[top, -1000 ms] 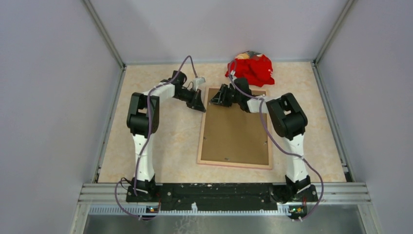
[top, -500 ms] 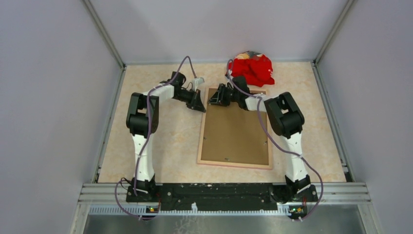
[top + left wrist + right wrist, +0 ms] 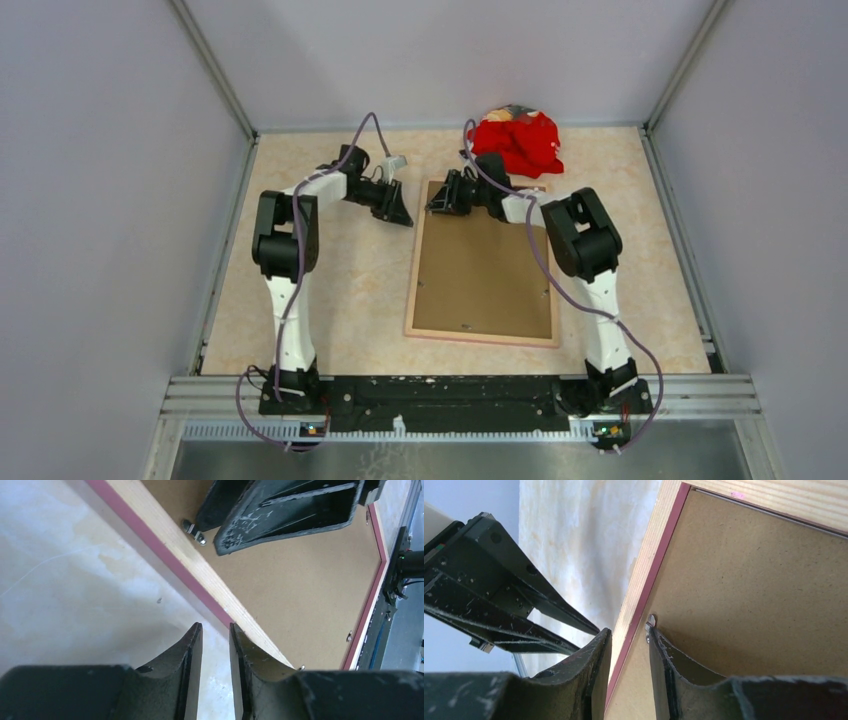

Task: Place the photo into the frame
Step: Install the photo frame at the center of the board.

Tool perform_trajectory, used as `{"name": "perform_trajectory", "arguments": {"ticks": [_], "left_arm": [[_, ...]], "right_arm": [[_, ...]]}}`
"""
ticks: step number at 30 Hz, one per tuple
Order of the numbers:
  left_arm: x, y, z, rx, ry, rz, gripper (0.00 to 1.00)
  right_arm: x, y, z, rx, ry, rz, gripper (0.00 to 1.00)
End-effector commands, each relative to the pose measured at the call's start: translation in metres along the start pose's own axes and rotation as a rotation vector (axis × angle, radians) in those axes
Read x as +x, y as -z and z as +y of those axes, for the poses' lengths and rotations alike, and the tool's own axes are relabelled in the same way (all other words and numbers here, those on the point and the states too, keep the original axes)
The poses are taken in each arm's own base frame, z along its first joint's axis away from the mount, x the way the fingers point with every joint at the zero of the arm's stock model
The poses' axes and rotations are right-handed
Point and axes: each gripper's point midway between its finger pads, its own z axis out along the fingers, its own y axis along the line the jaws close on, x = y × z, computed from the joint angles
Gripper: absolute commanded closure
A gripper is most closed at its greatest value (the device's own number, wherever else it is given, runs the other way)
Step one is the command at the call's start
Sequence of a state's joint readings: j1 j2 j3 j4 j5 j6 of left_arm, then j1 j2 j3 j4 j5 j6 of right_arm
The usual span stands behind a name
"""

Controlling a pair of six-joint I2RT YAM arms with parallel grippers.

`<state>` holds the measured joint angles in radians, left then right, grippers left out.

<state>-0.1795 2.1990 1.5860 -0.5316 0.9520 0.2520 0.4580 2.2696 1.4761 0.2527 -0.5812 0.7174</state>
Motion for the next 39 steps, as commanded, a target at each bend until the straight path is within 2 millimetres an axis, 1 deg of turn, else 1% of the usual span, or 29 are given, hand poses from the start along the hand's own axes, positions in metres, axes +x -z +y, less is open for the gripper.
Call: {"name": "perform_trajectory", "arguments": {"ticks": [1, 5, 10, 14, 22, 28, 39], "left_arm": [[0.003, 0.0, -0.002, 0.006, 0.018, 0.002, 0.68], [0.01, -0.004, -0.004, 0.038, 0.043, 0.006, 0.69], [0.009, -0.006, -0.011, 0.061, 0.036, 0.004, 0.68], [0.011, -0.013, -0.011, 0.066, 0.038, 0.015, 0.68], [0.017, -0.022, -0.004, 0.054, 0.057, 0.033, 0.78], [0.018, -0.024, -0.004, 0.045, 0.048, 0.04, 0.83], [0.019, -0.026, -0.006, 0.035, 0.035, 0.05, 0.86]], "right_arm": [[-0.007, -0.005, 0.007, -0.024, 0.044, 0.007, 0.67], [-0.007, -0.005, 0.007, -0.025, 0.048, 0.01, 0.67], [-0.009, -0.006, 0.006, -0.026, 0.048, 0.012, 0.69], [-0.01, -0.007, 0.004, -0.024, 0.045, 0.014, 0.7], [-0.009, -0.007, 0.0, -0.028, 0.042, 0.03, 0.71], [0.0, -0.012, 0.001, -0.068, 0.023, 0.078, 0.72], [0.003, -0.012, 0.005, -0.093, 0.048, 0.12, 0.75]]}}
